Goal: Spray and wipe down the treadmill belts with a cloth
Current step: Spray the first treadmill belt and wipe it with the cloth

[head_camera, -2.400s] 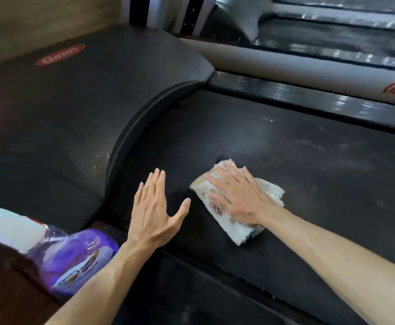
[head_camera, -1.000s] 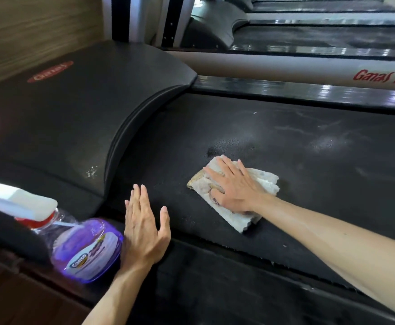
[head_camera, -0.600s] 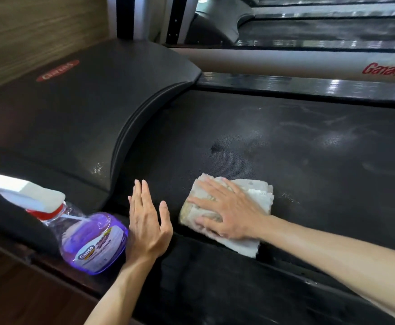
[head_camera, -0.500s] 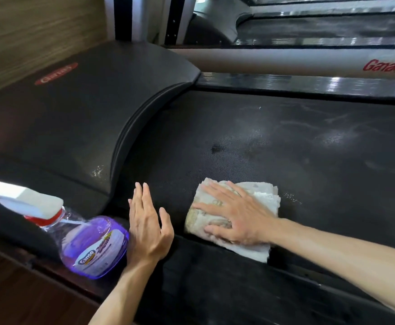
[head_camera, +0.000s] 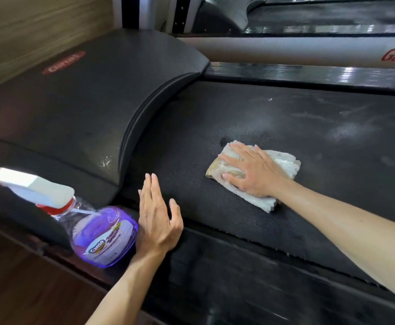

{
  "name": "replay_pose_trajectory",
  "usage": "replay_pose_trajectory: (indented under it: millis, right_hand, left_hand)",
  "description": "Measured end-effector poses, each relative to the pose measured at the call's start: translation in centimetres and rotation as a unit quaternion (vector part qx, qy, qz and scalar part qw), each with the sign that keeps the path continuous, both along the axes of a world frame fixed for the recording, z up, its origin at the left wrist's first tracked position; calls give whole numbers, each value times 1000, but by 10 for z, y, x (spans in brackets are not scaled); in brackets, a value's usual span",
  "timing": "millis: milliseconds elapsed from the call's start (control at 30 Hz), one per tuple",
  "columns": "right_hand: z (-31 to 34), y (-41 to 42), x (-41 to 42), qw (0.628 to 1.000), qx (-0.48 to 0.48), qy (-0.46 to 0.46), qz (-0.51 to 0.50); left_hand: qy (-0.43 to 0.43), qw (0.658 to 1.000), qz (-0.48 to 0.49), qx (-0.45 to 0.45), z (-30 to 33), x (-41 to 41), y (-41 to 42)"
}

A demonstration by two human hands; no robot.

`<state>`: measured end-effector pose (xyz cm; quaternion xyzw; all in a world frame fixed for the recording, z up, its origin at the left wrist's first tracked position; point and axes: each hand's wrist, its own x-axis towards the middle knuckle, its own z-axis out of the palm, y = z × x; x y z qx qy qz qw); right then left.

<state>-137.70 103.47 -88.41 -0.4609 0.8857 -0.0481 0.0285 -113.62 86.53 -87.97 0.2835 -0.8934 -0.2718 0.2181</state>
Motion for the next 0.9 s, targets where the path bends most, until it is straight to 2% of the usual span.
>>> replay_pose_trajectory:
  millis: [167,367,467,600,767,900]
  right_hand:
    - [6,2,10,1000,-10,-1,-19]
    - [10,3,15,999,-26,-21,-28]
    - [8,3,17,998,-49,-4,-27]
    - [12,-7,25,997,-51,-5,-57]
    - [15,-43,40,997,-39,-43,-48]
    - [11,-71,55,998,-43,-37,-20]
  left_hand:
    - [-38,996,-54,-60,19,-8,1]
    - [-33,987,-125,-92,102,-56,3]
    - [-109,981,-141,-75,143,-76,-9]
    - [-206,958,-164,-116,191,-87,-33]
    - [-269,924,-184,-200,227,-99,-80]
    - [-300,912,-200,-198,234,-98,-126]
